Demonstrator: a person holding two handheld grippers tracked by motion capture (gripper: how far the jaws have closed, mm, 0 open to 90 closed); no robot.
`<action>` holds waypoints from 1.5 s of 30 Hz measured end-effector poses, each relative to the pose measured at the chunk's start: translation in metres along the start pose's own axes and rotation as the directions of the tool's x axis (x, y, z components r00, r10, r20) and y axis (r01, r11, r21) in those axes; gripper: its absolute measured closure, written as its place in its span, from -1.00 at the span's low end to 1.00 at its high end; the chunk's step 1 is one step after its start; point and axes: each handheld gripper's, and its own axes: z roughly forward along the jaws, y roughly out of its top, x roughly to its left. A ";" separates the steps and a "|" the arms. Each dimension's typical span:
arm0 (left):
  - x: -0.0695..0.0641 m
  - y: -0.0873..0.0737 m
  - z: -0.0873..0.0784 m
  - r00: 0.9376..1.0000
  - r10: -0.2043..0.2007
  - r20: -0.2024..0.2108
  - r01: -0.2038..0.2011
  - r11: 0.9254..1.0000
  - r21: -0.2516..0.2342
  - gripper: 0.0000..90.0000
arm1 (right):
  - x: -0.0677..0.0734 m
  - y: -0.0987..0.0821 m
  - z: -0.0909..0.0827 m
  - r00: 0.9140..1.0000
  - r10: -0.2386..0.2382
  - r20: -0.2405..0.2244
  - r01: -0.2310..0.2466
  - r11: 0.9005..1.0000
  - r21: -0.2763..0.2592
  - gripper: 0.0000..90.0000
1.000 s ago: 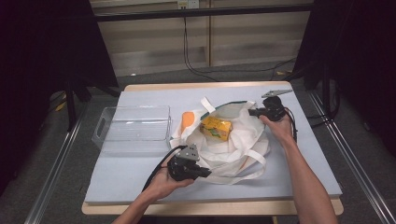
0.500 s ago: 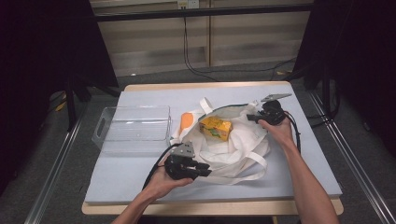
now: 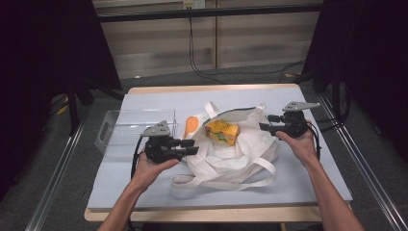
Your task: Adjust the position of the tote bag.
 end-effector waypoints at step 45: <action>0.079 0.022 0.071 0.951 -0.087 -0.296 0.149 0.969 0.195 0.58 | 0.080 -0.040 0.016 0.968 -0.100 -0.231 0.129 0.985 0.116 0.33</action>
